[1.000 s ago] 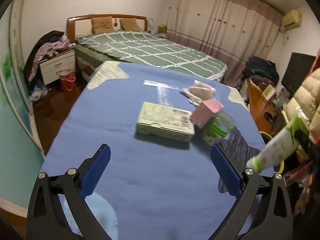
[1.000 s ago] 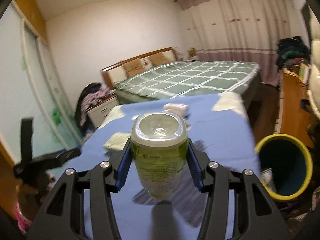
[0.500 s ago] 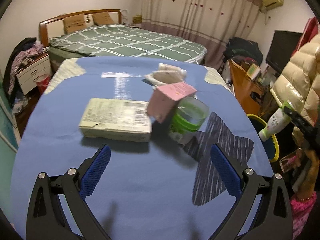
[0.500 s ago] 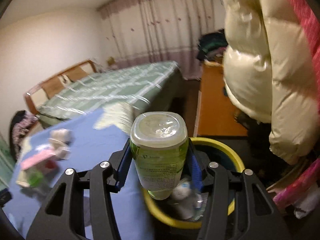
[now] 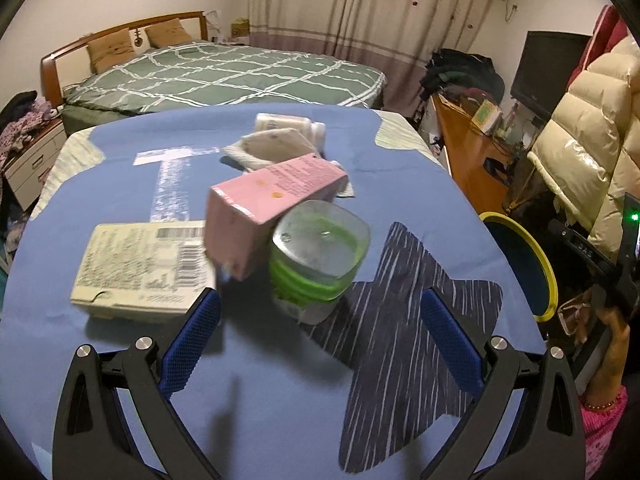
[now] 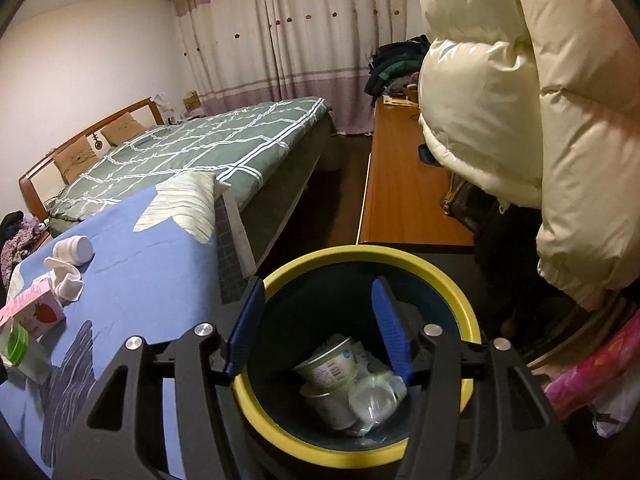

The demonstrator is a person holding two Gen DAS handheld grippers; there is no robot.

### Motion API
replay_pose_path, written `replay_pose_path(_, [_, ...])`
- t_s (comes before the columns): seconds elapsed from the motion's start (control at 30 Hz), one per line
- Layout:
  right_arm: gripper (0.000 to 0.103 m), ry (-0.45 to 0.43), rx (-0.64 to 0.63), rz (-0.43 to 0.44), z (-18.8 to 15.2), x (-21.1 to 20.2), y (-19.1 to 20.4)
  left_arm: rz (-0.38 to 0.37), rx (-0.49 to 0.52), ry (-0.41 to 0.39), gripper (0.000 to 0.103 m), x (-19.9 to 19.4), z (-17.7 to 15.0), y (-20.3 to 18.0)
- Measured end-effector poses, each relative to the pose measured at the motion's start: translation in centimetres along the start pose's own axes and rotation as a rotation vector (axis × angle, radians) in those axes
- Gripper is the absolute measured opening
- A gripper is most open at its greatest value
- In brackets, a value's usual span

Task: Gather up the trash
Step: 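Grasp the clear green-lidded container with the left gripper, then carry the container over the bin and open the left gripper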

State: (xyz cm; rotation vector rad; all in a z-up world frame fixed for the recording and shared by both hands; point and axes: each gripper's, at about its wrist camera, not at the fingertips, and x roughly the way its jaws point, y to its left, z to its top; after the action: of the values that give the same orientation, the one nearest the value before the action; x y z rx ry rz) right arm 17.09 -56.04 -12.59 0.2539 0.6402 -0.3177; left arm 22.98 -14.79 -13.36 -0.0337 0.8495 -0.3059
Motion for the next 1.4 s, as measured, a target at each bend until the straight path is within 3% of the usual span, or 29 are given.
replay_pose_path(0.3, [0.054,0.007,0.009,0.039,-0.5,-0.5,0.5,0.019,0.034,0.005,0.096,2.6,1.6,-0.6])
replay_pose_path(0.6, [0.054,0.018,0.022,0.057,-0.7,-0.4,0.3,0.009,0.037,0.081,0.073,6.2,2.5,-0.6])
replay_pose_path(0.73, [0.054,0.016,0.029,0.063,-0.9,-0.5,0.1,0.017,0.026,0.081,0.055,6.4,2.2,-0.2])
replay_pose_path(1.1, [0.054,0.016,0.024,0.086,-1.6,-1.2,0.8,-0.024,0.029,0.053,0.054,3.4,1.9,-1.4])
replay_pose_path(1.4, [0.054,0.004,0.027,0.058,-2.3,-2.9,-0.4,-0.109,0.13,0.054,0.054,2.8,2.9,-7.2])
